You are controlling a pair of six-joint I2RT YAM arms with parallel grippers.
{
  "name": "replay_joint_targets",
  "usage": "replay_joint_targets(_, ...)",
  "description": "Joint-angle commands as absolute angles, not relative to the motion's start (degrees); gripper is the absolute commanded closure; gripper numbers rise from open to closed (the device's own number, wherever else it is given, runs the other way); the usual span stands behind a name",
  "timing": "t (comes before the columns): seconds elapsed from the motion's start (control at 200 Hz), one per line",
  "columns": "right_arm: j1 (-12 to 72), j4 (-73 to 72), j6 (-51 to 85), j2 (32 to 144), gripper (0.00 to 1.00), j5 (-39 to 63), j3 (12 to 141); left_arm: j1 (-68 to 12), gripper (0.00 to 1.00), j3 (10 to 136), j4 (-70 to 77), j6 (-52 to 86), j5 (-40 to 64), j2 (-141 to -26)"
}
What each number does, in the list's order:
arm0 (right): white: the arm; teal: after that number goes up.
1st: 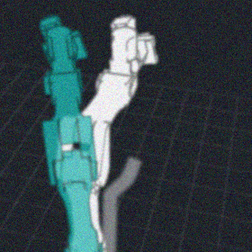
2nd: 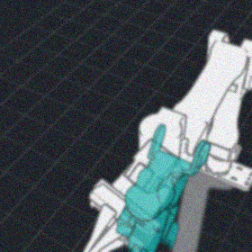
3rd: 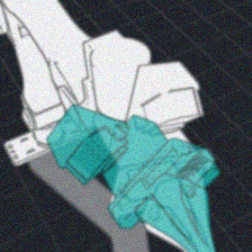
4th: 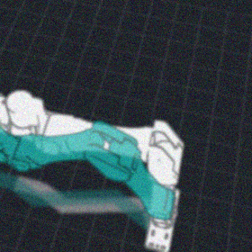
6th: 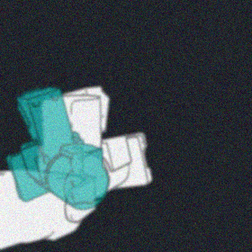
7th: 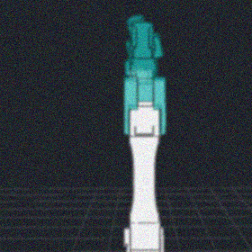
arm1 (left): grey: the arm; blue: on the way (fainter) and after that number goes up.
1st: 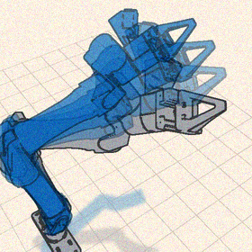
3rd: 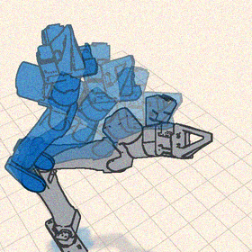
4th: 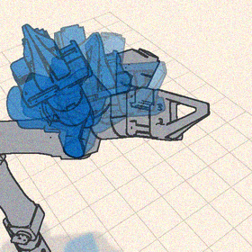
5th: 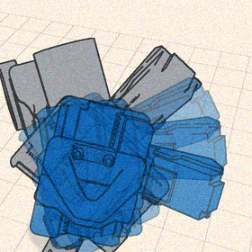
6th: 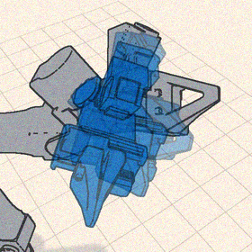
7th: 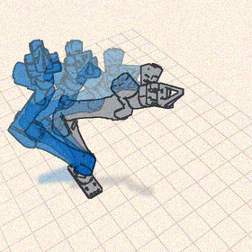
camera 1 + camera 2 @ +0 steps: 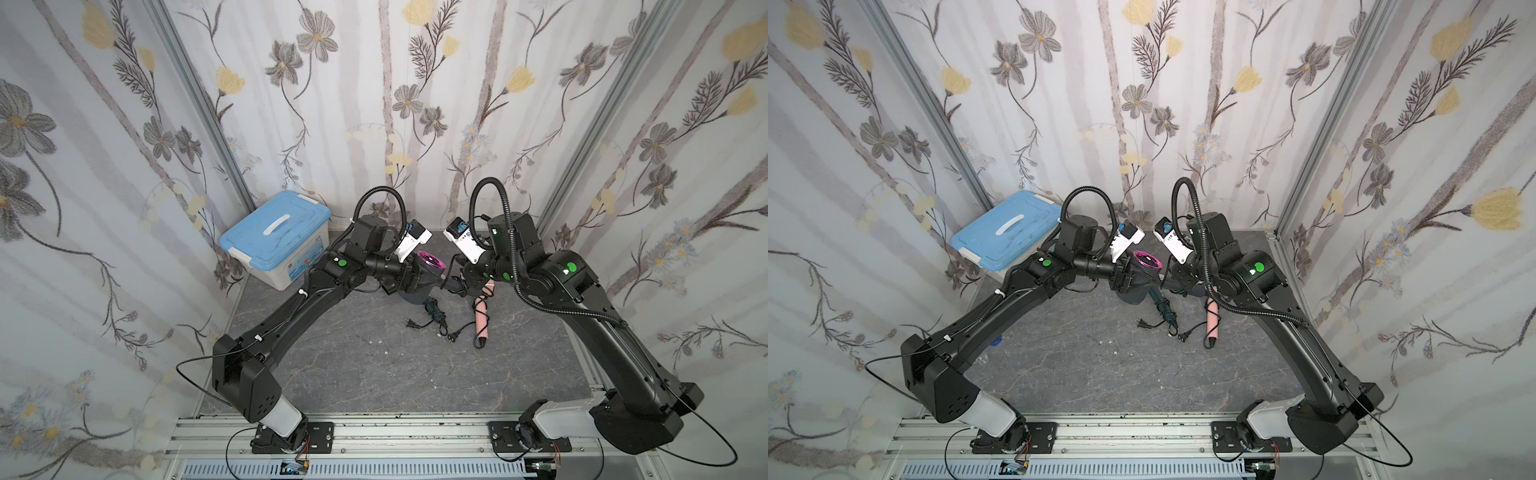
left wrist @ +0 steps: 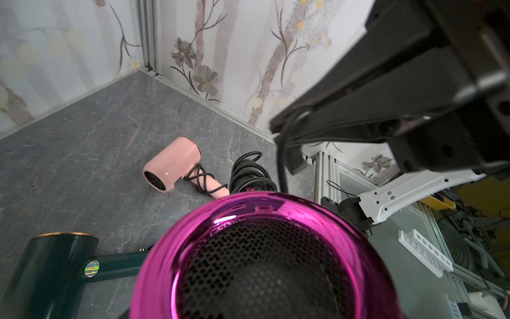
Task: Wrap the cord around the hair dryer
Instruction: Wrap the power cord around the hair dryer.
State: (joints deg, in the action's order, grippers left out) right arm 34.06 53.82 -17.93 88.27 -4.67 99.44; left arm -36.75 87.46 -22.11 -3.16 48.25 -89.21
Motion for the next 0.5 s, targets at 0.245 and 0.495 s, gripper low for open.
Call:
replay_joint_targets(0.245,29.48,41.7,-26.74,94.59,0.87,2.92,94.93,-38.15,1.0,88.88,-30.86,-9.49,56.36,-87.94)
replay_joint_targets(0.495,28.92,41.19,-27.8,95.16,0.72,13.58,87.48,-36.06,1.0,88.16,-28.83,-7.09,61.09,-90.37)
